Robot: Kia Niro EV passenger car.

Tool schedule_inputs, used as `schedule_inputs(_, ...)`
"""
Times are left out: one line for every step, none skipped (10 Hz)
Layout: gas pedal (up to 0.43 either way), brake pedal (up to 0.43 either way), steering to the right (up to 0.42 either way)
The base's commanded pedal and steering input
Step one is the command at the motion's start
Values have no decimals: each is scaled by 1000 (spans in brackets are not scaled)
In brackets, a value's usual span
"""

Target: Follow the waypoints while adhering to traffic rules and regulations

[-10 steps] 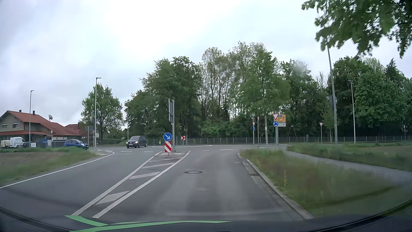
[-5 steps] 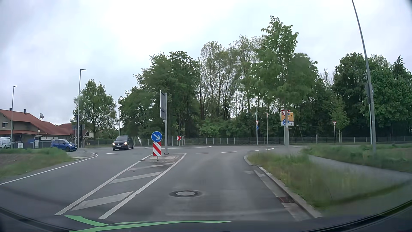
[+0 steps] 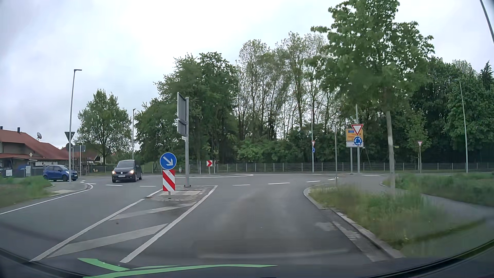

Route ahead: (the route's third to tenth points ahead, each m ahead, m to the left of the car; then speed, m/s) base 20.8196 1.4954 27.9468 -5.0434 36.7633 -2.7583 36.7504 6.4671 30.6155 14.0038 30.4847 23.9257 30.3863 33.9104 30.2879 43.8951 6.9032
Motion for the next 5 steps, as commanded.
schedule_inputs(0, 213, 6)
schedule_inputs(0, 220, 6)
schedule_inputs(0, 226, 7)
schedule_inputs(0, 226, 10)
schedule_inputs(0, 226, 12)
